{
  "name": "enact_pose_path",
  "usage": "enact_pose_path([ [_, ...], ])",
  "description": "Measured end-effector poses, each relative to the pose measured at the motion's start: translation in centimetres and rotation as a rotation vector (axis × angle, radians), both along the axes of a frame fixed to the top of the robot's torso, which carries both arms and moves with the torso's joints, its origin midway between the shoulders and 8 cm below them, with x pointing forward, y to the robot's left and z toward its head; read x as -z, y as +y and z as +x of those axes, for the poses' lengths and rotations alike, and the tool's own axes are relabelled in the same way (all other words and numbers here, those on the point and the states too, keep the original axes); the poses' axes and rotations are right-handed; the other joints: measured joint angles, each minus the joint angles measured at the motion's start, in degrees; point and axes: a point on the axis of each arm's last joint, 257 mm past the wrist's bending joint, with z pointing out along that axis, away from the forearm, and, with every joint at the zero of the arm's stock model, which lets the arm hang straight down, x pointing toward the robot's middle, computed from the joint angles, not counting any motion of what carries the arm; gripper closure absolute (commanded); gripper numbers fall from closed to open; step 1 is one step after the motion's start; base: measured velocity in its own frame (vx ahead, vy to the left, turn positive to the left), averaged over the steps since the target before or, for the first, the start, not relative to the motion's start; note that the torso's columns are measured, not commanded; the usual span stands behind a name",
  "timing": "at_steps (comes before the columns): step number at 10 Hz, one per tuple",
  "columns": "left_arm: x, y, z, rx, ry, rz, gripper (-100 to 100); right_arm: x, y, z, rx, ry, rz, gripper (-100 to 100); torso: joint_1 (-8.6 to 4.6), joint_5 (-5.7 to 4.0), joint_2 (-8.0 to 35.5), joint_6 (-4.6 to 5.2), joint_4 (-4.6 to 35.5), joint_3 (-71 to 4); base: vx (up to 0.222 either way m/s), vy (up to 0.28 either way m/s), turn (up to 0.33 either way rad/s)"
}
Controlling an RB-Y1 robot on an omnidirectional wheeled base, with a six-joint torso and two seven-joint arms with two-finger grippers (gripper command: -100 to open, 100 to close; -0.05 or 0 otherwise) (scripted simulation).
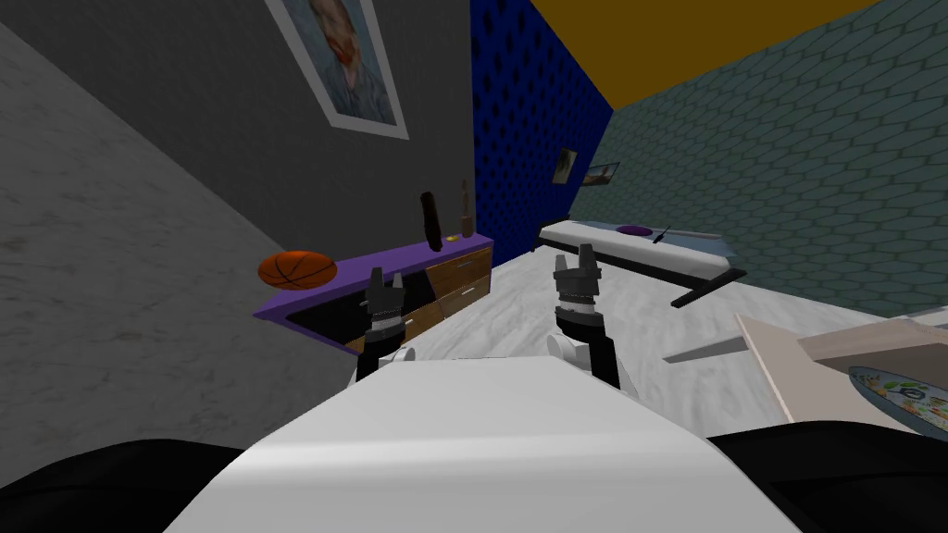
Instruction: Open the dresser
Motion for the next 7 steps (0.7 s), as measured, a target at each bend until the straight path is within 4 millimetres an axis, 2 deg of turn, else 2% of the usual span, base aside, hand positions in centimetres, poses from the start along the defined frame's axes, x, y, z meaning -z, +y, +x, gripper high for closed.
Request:
enact_pose_path([
  [1, 0.0, 0.0, 0.0, 0.0, 0.0, 0.0, 0, 0.0, 0.0, 0.0, 0.0, 0.0, 0.0, 0, 0.0, 0.0, 4.23, 0.0, 4.23, -8.46, 0.0, 0.0, 0.0],
  [2, 0.0, 0.0, 0.0, 0.0, 0.0, 0.0, -100, 0.0, 0.0, 0.0, 0.0, 0.0, 0.0, 0, 0.0, 0.0, 8.46, 0.0, 8.46, -16.92, 0.027, -0.007, 0.014],
  [4, 0.6, -0.2, 0.4, 0.019, 0.02, 0.033, -100, 0.0, 0.0, 0.0, 0.0, 0.001, 0.0, 0, -0.03, -0.01, 10.82, 0.0, 10.88, -22.05, 0.059, -0.036, 0.022],
  [7, 2.1, -0.3, 1.4, 0.044, 0.065, 0.073, -100, 0.0, 0.0, 0.0, 0.0, 0.001, 0.0, 0, -0.04, -0.01, 10.98, 0.0, 11.09, -22.39, 0.12, -0.065, 0.036],
])
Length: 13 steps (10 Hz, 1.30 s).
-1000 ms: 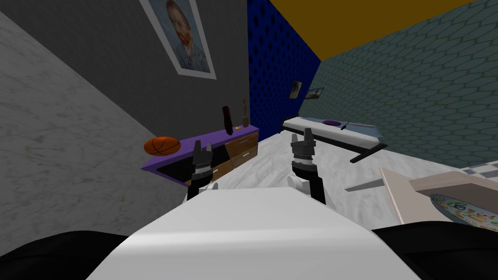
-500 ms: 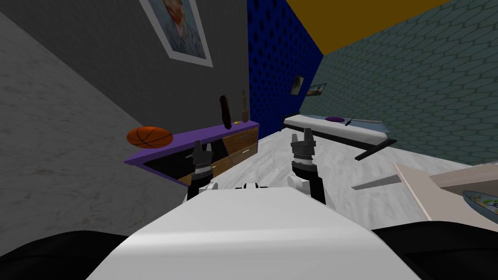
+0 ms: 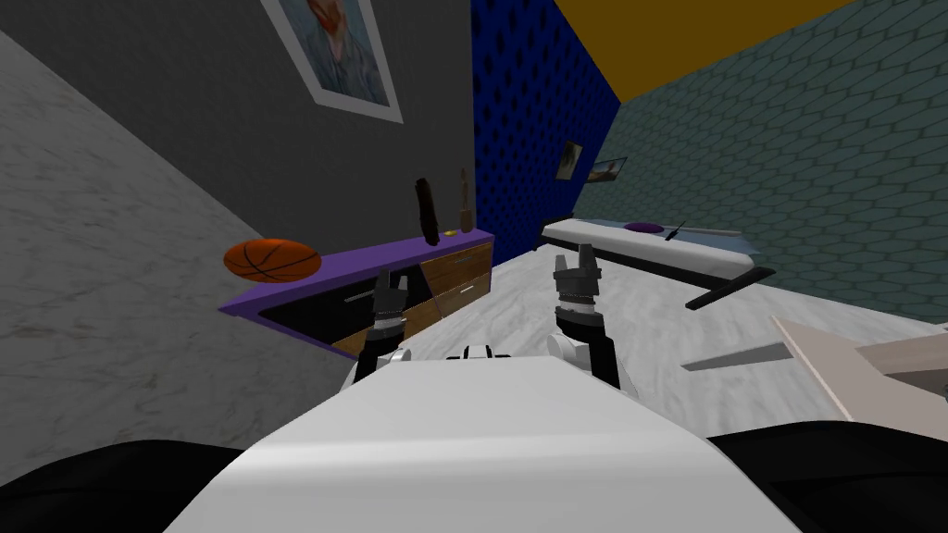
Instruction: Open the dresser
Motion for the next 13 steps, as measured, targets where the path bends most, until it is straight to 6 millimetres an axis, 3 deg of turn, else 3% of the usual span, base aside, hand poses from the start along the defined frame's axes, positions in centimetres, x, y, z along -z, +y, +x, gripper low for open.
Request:
enact_pose_path([
  [3, 2.4, 0.6, 1.2, 0.006, 0.057, 0.014, -100, 0.0, 0.0, 0.0, 0.0, 0.0, 0.0, 0, -0.02, 0.0, 0.12, 0.0, 0.04, 0.07, 0.148, -0.094, 0.048],
  [13, 10.5, 5.3, 4.5, -0.041, 0.243, -0.04, -100, 0.0, 0.0, 0.0, 0.0, 0.0, 0.0, 0, 0.11, 0.03, 0.11, 0.0, 0.04, 0.07, 0.146, -0.087, 0.047],
])
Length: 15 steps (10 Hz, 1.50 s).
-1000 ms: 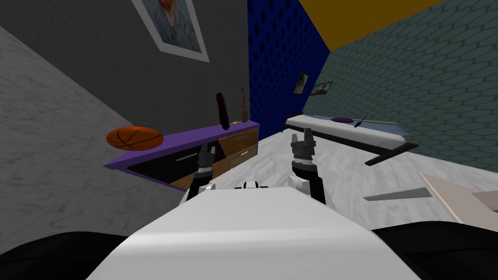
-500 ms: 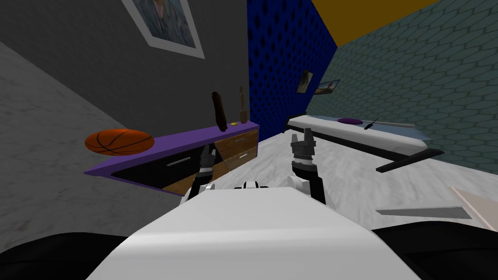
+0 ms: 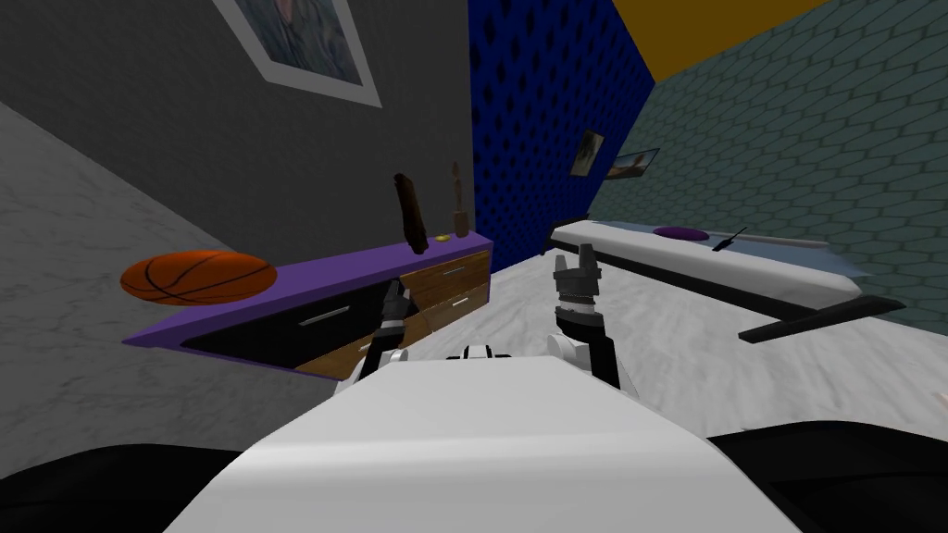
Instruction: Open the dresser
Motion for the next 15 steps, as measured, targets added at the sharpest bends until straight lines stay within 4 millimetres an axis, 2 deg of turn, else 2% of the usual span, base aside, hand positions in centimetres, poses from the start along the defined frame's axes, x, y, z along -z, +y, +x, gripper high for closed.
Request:
enact_pose_path([
  [2, 1.2, 0.7, 0.6, -0.012, 0.028, -0.015, -100, 0.0, 0.0, 0.0, 0.0, 0.0, 0.0, 0, -0.05, -0.01, 0.07, 0.01, 0.02, 0.05, 0.117, -0.064, 0.033],
  [15, 12.5, 6.9, 1.9, -0.123, 0.246, -0.16, -100, 0.0, 0.0, 0.0, 0.0, 0.0, 0.0, 0, -0.14, -0.04, -0.01, 0.0, 0.0, -0.01, 0.154, -0.111, 0.05],
])
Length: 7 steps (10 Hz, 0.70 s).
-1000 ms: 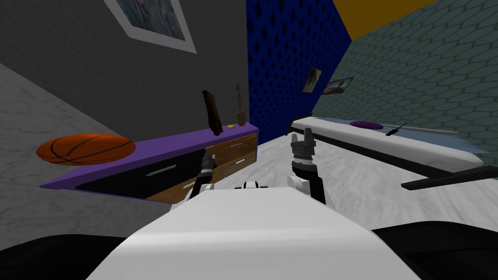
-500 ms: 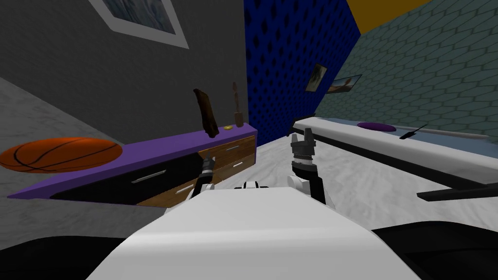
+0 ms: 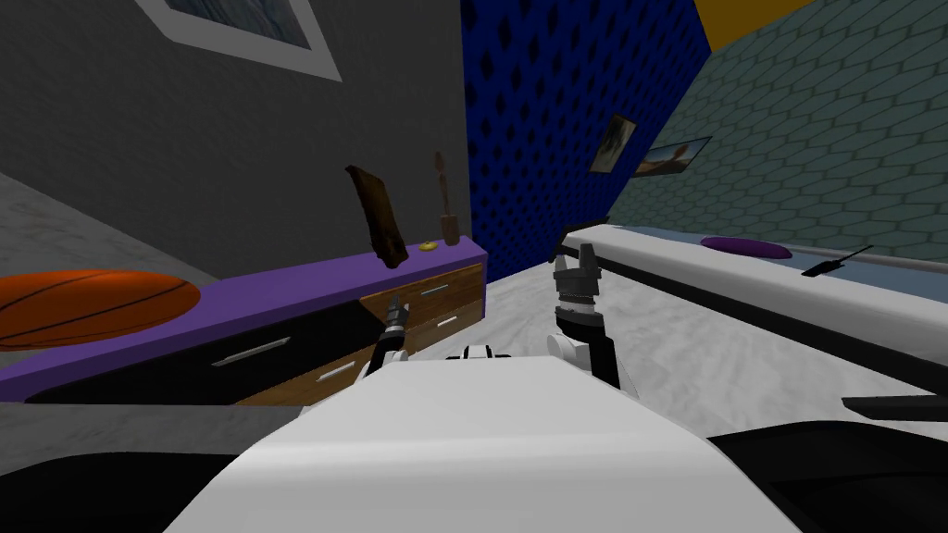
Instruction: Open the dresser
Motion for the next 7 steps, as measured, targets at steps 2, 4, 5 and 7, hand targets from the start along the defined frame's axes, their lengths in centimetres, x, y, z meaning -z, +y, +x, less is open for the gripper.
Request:
enact_pose_path([
  [2, 2.0, 0.4, -0.2, -0.023, 0.032, -0.04, -100, 0.0, 0.0, 0.0, 0.0, 0.0, 0.0, 0, 0.1, 0.04, 0.16, 0.0, 0.05, 0.11, 0.129, -0.119, 0.055],
  [4, 3.7, 0.6, -0.3, -0.046, 0.059, -0.085, -100, 0.0, 0.0, 0.0, 0.0, 0.0, 0.0, 0, 0.17, 0.05, 0.11, -0.01, 0.03, 0.07, 0.119, -0.077, 0.04],
  [5, 4.6, 0.6, -0.4, -0.057, 0.071, -0.111, -100, 0.0, 0.0, 0.0, 0.0, 0.0, 0.0, 0, 0.2, 0.06, 0.04, 0.0, 0.02, 0.03, 0.116, -0.083, 0.028],
  [7, 6.2, 0.0, -0.4, -0.076, 0.085, -0.165, -100, 0.0, 0.0, 0.0, 0.0, 0.0, 0.0, 0, 0.08, 0.02, 0.1, 0.0, 0.03, 0.06, 0.074, -0.063, 0.019],
])
